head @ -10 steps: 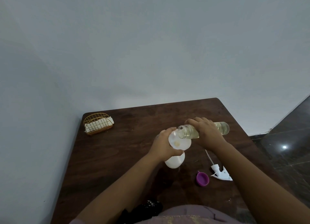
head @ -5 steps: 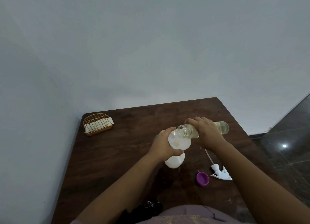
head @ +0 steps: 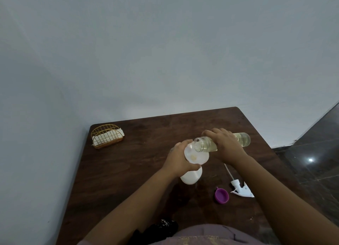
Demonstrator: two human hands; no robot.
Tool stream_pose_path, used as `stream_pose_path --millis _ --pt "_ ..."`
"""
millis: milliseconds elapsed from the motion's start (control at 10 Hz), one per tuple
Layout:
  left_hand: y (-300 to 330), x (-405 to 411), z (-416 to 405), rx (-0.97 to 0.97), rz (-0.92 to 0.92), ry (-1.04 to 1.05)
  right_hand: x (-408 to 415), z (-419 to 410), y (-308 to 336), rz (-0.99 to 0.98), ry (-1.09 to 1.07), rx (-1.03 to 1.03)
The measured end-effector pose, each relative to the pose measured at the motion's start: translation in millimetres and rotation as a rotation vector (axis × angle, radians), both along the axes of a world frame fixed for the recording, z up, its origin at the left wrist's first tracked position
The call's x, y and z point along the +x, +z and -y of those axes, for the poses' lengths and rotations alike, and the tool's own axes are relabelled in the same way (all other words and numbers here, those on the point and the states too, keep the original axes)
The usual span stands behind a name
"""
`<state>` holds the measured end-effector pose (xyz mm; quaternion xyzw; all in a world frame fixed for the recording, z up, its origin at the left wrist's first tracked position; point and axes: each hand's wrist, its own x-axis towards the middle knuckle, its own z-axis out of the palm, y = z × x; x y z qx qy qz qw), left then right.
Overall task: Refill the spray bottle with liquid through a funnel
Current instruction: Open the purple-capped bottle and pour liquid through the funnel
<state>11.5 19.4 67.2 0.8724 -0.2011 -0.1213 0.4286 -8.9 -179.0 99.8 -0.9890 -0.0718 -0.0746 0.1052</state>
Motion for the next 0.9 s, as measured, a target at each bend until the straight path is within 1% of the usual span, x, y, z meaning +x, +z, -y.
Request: stream_pose_path --millis 900 --pt "-7.1 2.8 -0.6 0.013 -0.016 -0.003 0.7 -1.1 1.8 0.019 0.003 -0.016"
